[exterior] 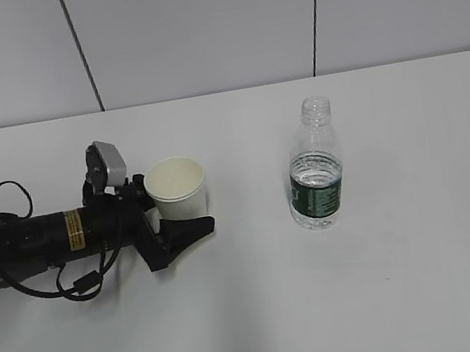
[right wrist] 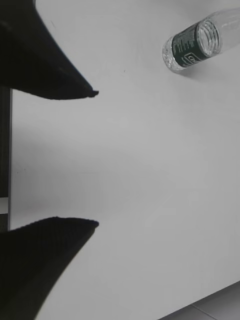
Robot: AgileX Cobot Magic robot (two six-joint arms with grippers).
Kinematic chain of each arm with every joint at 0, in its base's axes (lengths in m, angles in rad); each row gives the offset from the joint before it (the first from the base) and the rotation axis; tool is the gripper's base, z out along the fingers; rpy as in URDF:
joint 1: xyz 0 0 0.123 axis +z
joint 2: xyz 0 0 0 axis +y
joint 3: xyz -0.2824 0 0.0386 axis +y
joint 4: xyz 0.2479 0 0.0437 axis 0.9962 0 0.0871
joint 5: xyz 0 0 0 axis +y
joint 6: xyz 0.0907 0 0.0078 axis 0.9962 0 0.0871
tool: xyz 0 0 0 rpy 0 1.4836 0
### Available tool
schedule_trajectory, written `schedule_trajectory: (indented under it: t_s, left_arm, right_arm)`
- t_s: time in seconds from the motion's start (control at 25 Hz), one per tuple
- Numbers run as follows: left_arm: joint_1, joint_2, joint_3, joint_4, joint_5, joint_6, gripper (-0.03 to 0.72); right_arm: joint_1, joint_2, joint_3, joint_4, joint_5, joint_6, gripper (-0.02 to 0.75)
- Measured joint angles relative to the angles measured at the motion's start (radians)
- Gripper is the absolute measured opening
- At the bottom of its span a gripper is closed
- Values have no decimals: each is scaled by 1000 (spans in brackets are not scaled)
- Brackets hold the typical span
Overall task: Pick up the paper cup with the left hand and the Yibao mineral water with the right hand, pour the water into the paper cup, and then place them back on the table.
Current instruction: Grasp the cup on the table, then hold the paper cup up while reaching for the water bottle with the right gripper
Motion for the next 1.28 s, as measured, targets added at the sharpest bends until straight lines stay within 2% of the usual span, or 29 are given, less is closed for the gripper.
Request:
schedule_trajectory:
  t_s: [0.36,0.84,1.28]
  left_arm:
    - [0,0,0,-47,0,0,576]
    - [0,0,0,-42,8,0,574]
    - [0,0,0,-42,8,0,523]
  right_arm:
    - [0,0,0,0,0,0,568]
    - [0,0,0,0,0,-2,568]
    - [0,0,0,0,0,-2,568]
